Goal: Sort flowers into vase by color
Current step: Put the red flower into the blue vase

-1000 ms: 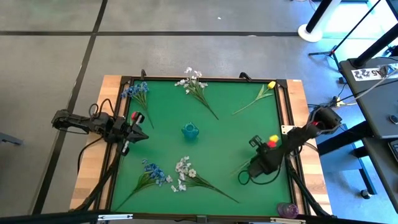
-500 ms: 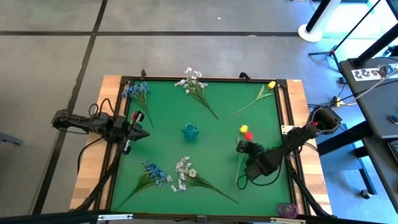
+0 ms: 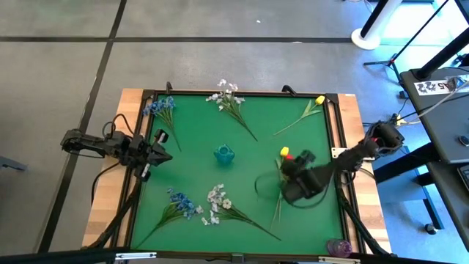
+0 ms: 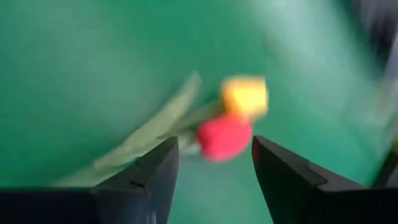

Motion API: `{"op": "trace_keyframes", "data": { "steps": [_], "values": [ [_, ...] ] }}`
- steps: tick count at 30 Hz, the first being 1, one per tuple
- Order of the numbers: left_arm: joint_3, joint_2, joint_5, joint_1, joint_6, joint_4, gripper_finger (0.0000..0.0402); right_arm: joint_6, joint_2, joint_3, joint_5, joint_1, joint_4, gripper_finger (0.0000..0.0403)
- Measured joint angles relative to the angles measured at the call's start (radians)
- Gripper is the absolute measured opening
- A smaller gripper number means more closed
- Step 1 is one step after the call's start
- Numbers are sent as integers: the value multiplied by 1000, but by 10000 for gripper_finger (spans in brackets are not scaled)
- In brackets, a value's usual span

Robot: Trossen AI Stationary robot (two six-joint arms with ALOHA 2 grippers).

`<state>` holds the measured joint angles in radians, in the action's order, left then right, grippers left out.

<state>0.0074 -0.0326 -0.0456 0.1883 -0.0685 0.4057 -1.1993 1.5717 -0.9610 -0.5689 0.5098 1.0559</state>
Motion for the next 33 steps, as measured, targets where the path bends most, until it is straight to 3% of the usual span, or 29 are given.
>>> {"op": "trace_keyframes", "data": {
  "steps": [3,10,21,27,33],
  "values": [
    [0,0,0,0,0,-6,1,-235,-9,13,124,-2,-25,187],
    [0,-17,-27,24,-6,-148,1,-450,-9,46,143,39,-107,168],
    [1,-253,-28,180,83,7,1,-450,-9,189,204,-129,-437,125],
    [0,-426,-25,228,212,206,1,-445,-20,205,226,-144,-395,107],
    [0,-499,-24,230,241,287,1,-415,-52,177,270,-143,-349,108]
  ]
}}
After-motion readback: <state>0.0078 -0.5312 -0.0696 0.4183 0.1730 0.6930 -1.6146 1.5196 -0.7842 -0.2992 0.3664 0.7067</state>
